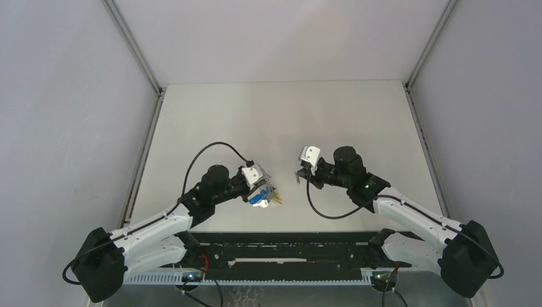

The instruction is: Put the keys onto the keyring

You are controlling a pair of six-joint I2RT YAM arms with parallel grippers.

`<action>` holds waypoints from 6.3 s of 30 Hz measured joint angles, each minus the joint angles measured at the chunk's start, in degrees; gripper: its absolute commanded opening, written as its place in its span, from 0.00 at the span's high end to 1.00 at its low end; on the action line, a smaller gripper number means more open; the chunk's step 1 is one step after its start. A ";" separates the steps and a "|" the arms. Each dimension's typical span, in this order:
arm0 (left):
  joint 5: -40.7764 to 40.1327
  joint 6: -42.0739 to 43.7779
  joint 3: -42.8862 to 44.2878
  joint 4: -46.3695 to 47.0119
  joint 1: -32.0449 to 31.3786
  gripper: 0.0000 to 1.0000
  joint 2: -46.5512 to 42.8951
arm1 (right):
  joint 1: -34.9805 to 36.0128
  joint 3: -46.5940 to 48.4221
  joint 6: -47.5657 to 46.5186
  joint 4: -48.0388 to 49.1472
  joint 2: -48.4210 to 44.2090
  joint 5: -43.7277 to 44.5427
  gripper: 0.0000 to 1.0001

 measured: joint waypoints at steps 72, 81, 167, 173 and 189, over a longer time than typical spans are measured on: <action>15.50 8.76 -2.80 4.48 -0.61 1.00 3.82 | 12.74 -2.29 -17.31 8.22 7.91 -2.86 1.00; 15.50 8.74 -2.80 4.48 -0.61 1.00 3.82 | 12.81 -2.29 -17.92 8.00 7.89 -3.13 1.00; 19.96 8.98 -2.80 2.29 -0.57 1.00 3.28 | 14.23 1.99 -21.70 1.16 11.82 -7.91 1.00; 20.61 9.97 -3.28 3.28 -0.57 1.00 2.54 | 12.46 1.99 -21.44 1.16 11.82 -10.01 1.00; 22.53 10.80 -4.55 8.02 -0.61 1.00 0.92 | 6.29 2.01 -11.37 1.40 11.13 -6.91 1.00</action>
